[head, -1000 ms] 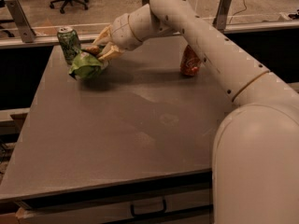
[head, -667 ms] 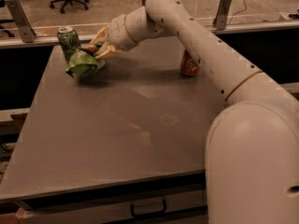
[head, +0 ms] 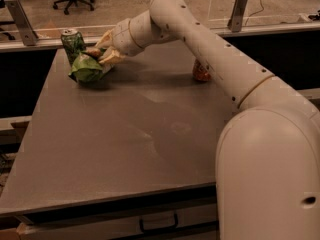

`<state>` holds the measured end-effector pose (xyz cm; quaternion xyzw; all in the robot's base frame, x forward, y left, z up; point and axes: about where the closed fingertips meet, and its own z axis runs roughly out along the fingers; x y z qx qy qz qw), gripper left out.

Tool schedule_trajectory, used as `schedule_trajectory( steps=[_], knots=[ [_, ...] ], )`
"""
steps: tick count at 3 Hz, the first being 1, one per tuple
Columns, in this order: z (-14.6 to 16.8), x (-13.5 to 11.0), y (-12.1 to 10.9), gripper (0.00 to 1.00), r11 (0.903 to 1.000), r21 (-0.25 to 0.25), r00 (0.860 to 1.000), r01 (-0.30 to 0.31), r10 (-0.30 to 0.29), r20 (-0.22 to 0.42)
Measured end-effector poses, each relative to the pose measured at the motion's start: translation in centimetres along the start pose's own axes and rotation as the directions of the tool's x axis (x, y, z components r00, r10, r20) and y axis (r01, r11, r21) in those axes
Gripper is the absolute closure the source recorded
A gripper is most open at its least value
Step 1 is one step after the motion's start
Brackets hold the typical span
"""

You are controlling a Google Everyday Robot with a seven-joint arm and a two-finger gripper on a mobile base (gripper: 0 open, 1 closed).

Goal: Move green rice chip bag near green can

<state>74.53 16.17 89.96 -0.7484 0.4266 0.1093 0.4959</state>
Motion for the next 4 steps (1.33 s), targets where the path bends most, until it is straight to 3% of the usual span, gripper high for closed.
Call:
schedule_trajectory(
  steps=[1, 2, 4],
  knots=[
    [0.1, 0.2, 0.2, 0.13, 0.9999, 0.002, 1.0, -0.011, 0.011, -0.013],
    [-0.3, 0.3, 0.3, 0.0, 1.0, 0.001, 1.0, -0.008, 0.008, -0.022],
    [-5.7, -2.2, -0.4, 0.0, 0.9998, 0.008, 1.0, 0.018, -0.018, 0.024]
  ],
)
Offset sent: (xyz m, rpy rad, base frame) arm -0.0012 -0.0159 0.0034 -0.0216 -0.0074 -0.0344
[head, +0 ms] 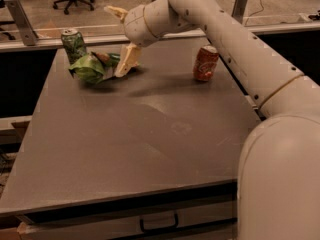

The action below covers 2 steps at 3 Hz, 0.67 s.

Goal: Move green rice chip bag near green can

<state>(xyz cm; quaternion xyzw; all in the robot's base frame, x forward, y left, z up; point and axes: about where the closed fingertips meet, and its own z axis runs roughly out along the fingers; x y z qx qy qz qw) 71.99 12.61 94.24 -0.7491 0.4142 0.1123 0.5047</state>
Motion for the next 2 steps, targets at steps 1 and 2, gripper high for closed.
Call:
schedule_trajectory(
  steps=[1, 2],
  knots=[
    [-5.9, -1.5, 0.6, 0.0, 0.9992, -0.039, 1.0, -0.004, 0.003, -0.031],
    [-13.2, -2.4, 1.7, 0.0, 0.9964, -0.084, 0.993, -0.006, -0.004, -0.122]
  ],
)
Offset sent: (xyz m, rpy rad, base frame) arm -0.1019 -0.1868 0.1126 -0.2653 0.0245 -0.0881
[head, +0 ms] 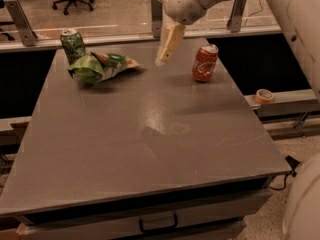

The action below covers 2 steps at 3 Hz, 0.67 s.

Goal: Move green rice chip bag near green can

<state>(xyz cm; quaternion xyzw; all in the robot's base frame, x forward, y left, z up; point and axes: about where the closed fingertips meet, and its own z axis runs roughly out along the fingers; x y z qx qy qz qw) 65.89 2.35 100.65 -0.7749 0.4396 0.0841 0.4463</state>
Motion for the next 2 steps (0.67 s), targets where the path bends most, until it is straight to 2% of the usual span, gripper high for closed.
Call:
schedule_trajectory(
  steps=[1, 2],
  knots=[
    [-8.28, 0.51, 0.8, 0.0, 0.9997, 0.018, 0.988, -0.017, 0.02, -0.154],
    [-8.82, 0.51, 1.03, 0.0, 0.9998, 0.01, 0.986, -0.017, 0.019, -0.166]
  ],
)
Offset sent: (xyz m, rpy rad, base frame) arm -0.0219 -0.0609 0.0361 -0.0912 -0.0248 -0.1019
